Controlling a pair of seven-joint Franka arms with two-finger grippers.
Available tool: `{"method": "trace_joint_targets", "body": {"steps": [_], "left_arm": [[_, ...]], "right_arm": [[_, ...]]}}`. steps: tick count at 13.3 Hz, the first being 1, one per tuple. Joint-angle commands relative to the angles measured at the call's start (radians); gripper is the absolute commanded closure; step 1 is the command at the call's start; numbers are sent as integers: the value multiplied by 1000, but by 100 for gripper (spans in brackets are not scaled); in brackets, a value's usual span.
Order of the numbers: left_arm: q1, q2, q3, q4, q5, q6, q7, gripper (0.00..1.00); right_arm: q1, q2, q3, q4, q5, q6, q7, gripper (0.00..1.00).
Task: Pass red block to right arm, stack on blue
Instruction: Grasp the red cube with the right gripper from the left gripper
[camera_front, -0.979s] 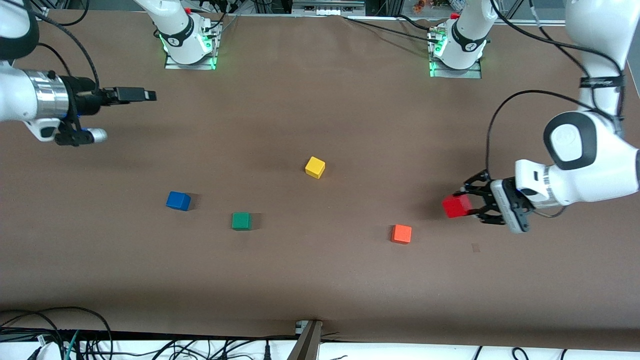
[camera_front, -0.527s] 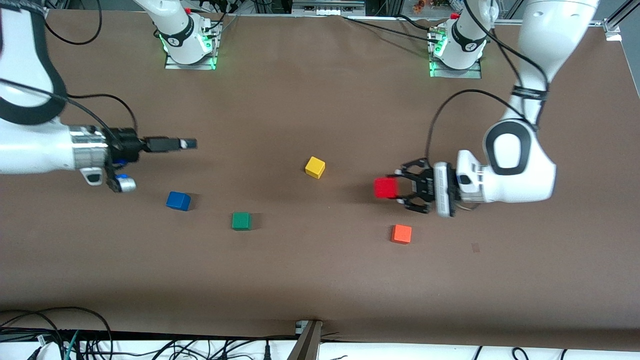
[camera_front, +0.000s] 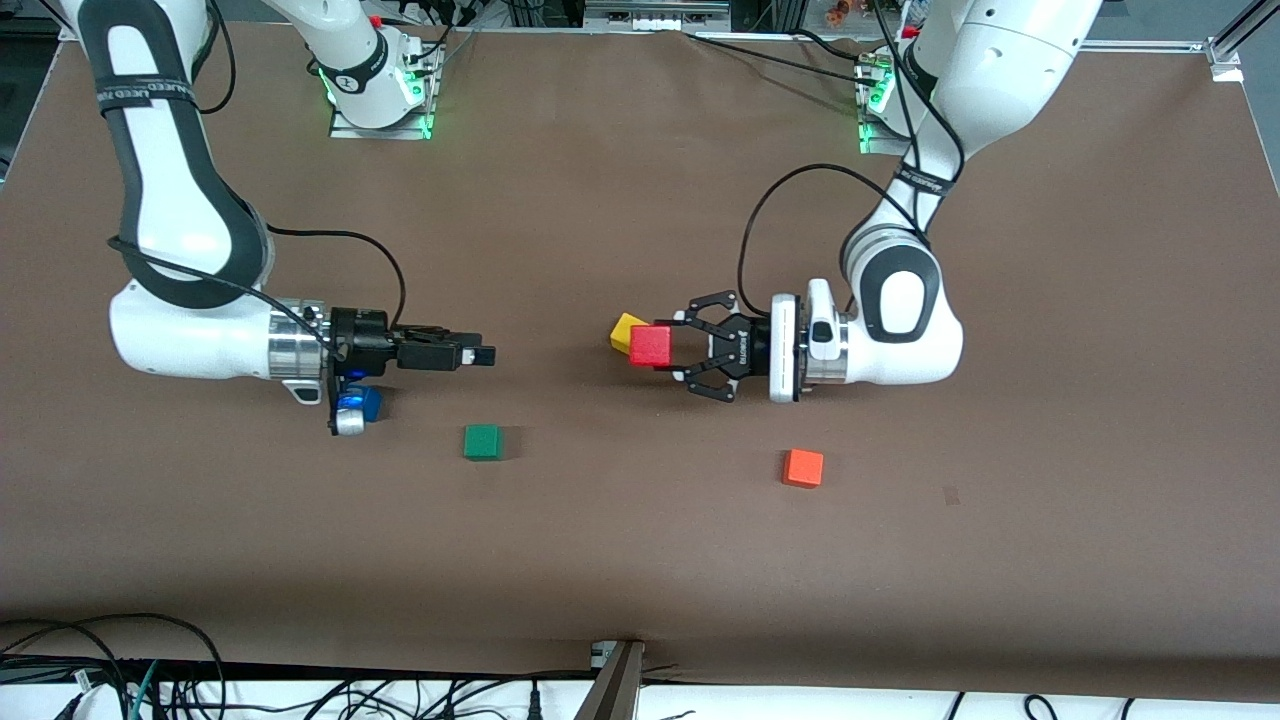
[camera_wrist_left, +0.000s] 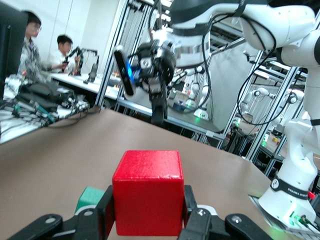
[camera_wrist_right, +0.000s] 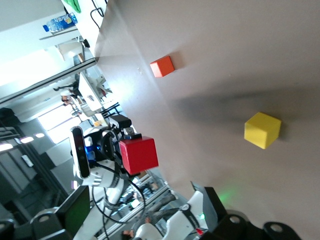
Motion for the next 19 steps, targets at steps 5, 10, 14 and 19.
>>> {"method": "trace_joint_targets", "body": {"steps": [5, 10, 14, 19], "left_arm": [[-10, 31, -73, 27, -156, -14, 88, 100], [-7, 44, -89, 30, -155, -14, 89, 100], [-7, 57, -89, 28, -147, -29, 89, 100], [-5, 57, -89, 30, -147, -42, 86, 100]], "right_arm": [[5, -102, 144, -153, 122, 229, -91, 0], [5, -135, 182, -217, 209, 229, -154, 0], [34, -112, 185, -216, 211, 252, -192, 0], [75, -87, 185, -196, 212, 327, -196, 14]]}}
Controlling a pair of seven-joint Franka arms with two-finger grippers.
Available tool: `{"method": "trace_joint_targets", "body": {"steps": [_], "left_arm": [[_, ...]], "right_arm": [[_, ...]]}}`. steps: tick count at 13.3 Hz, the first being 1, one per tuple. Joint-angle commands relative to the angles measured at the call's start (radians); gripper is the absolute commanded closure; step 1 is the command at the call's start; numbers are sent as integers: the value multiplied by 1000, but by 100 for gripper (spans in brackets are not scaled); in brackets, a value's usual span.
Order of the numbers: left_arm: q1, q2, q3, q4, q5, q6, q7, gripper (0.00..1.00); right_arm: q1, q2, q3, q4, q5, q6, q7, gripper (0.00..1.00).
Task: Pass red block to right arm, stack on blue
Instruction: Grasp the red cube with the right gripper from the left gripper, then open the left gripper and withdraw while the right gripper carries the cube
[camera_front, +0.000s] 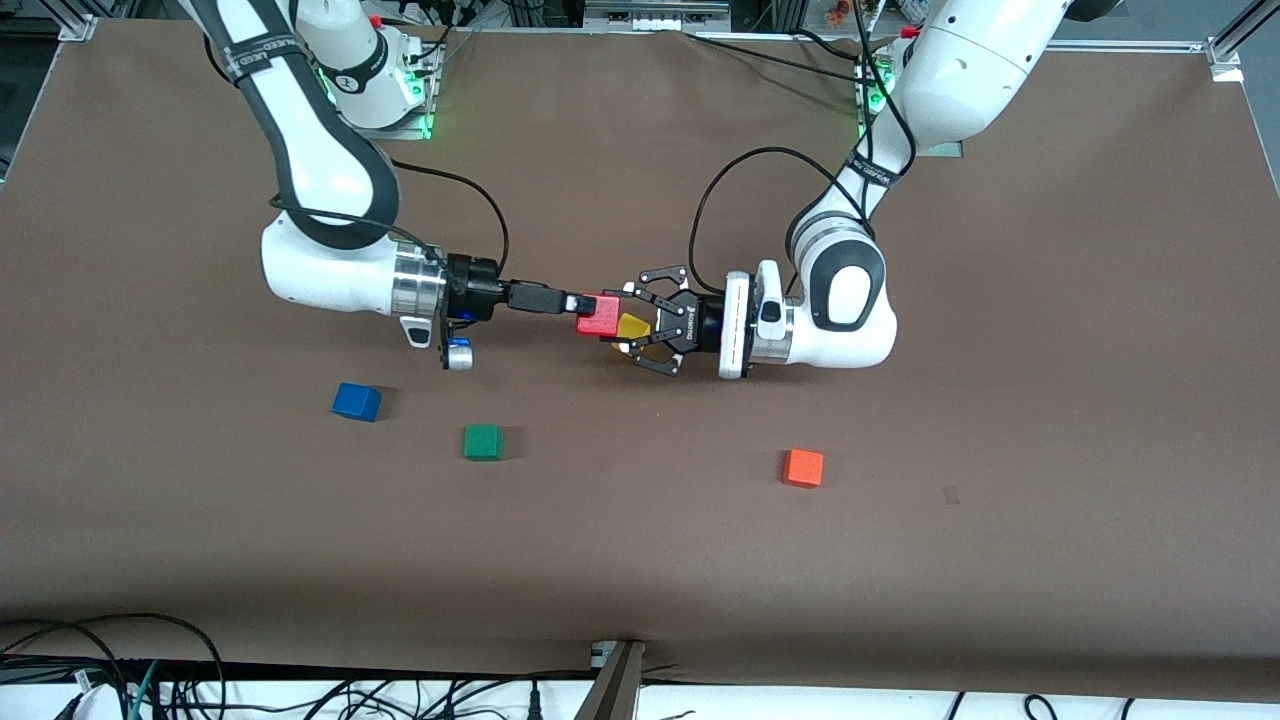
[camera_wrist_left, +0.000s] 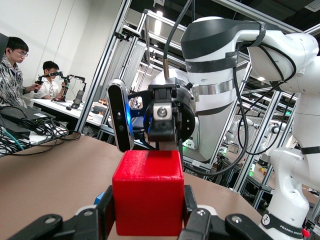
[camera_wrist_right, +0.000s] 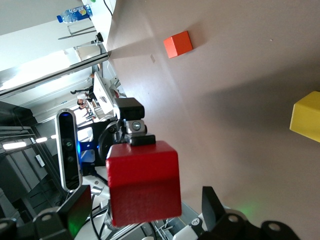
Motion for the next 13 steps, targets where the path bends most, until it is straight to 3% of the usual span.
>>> {"method": "trace_joint_targets", "body": {"steps": [1, 4, 5, 6, 9, 10, 11, 13], "left_arm": [[7, 14, -9, 23, -19, -19, 22, 100], [12, 14, -9, 23, -19, -19, 17, 100], [13, 12, -9, 23, -19, -19, 14, 100], [16, 11, -9, 23, -19, -20, 10, 100], [20, 5, -9, 20, -15, -56, -58, 100], [26, 3, -8, 20, -13, -62, -85, 19], [36, -6, -3, 18, -1, -91, -104, 0], [61, -18, 15, 18, 51, -131, -144, 0]], "right_arm": [[1, 4, 4, 5, 30, 18, -36, 25], [3, 4, 4, 5, 30, 29, -45, 75], [3, 3, 4, 6, 30, 30, -53, 84], [3, 3, 4, 11, 30, 30, -53, 88], [1, -2, 3, 20, 28, 24, -53, 90], [0, -3, 1, 20, 28, 21, -51, 90], [-4, -6, -2, 23, 16, 21, -53, 90], [-5, -8, -11, 22, -7, 21, -51, 90]]}}
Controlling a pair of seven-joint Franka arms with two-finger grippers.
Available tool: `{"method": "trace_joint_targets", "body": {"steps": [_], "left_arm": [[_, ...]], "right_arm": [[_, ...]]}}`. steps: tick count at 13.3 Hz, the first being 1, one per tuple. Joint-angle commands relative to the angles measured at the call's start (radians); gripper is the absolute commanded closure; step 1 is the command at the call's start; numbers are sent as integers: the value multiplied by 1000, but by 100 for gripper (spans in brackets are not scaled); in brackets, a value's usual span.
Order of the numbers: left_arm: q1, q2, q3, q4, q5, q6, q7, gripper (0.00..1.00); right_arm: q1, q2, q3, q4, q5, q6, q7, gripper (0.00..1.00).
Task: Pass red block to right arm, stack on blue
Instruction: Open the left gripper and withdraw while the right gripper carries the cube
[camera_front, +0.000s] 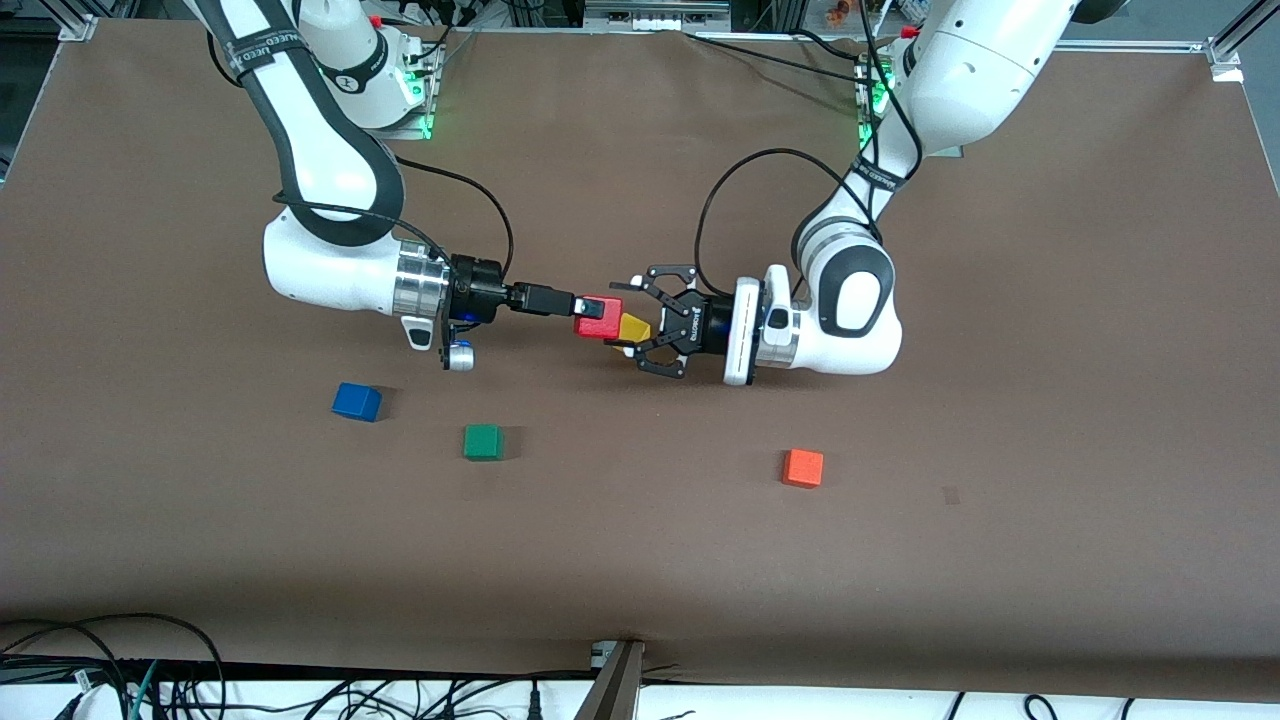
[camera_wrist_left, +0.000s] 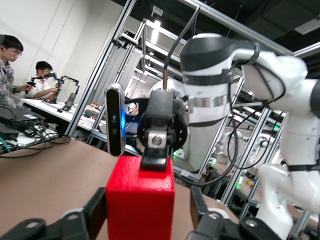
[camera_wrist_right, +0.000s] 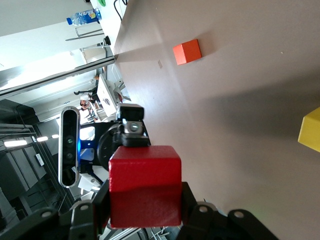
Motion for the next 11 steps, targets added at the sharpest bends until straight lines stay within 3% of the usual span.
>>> {"method": "trace_joint_targets", "body": {"steps": [1, 4, 6, 9, 11], "left_arm": [[47, -33, 8, -8, 74, -42, -46, 0], [136, -81, 12, -32, 158, -41, -11, 0], [191, -162, 40, -25, 421, -36, -24, 0], [260, -266, 57, -29, 653, -39, -49, 0], [288, -315, 92, -29, 742, -39, -49, 0]], "right_arm": [[-5, -9, -8, 3, -35, 9, -6, 90], [-6, -20, -11, 0, -79, 12, 1, 90], [-5, -29, -17, -16, -166, 45, 29, 90], [-8, -20, -57, -4, -424, 63, 108, 91], [-8, -17, -109, 1, -669, 38, 146, 92]]}}
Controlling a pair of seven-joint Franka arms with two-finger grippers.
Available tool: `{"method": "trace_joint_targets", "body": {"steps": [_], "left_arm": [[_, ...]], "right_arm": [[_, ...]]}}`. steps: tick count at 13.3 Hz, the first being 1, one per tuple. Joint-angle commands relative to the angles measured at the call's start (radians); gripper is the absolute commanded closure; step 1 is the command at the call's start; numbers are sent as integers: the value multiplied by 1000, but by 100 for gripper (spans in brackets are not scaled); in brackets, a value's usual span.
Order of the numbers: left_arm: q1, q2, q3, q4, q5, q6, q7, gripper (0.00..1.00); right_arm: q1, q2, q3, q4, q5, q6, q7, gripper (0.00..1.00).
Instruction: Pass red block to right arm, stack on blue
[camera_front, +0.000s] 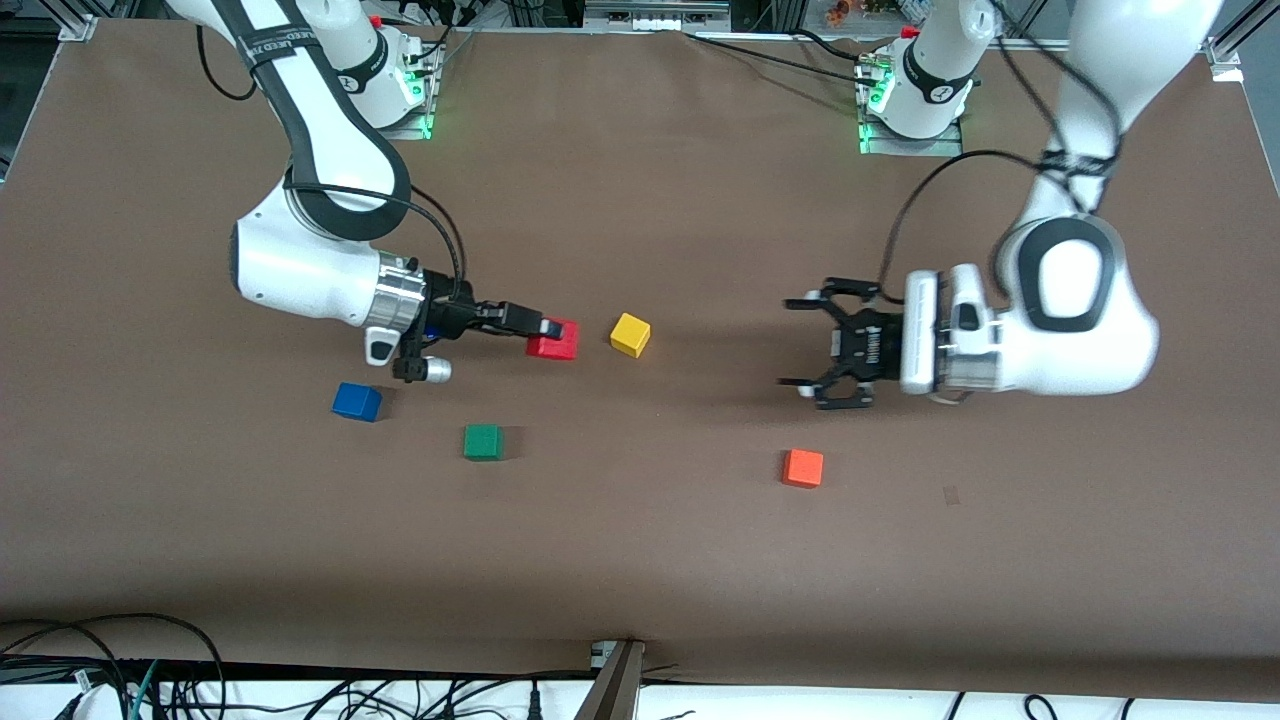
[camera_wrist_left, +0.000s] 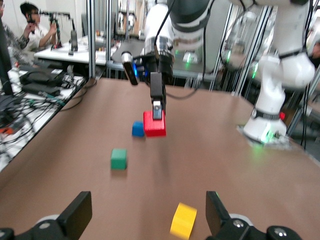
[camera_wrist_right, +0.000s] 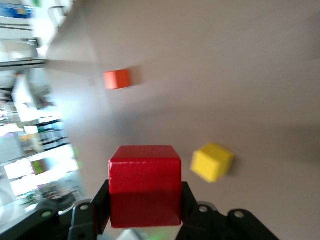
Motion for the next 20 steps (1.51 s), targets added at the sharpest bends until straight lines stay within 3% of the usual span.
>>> {"method": "trace_joint_targets", "body": {"steps": [1, 4, 8, 10, 12, 14, 15, 20], "left_arm": [[21, -95, 42, -35, 140, 2, -1, 0], [33, -193, 87, -37, 399, 5, -136, 0], [34, -334, 104, -59, 736, 0, -358, 0], [32, -403, 116, -108, 843, -1, -502, 0], [27, -468, 118, -158, 995, -4, -796, 0], [21, -494, 118, -156, 1084, -58, -1001, 0], [20, -505, 116, -156, 1125, -63, -1070, 0], [18, -509, 128, -121, 1207, -44, -1129, 0]], "right_arm": [[-3, -11, -77, -1, -304, -54, 41, 91], [-2, -14, -185, 1, -593, -142, 43, 91], [-3, 32, -300, -2, -823, -104, 50, 91], [-3, 45, -309, -22, -842, -52, 50, 91], [-2, 45, -311, -22, -842, -32, 53, 91], [12, 61, -312, -28, -847, -9, 58, 91], [14, 65, -312, -33, -894, 7, 58, 91], [32, 95, -311, -34, -934, 33, 138, 91]]}}
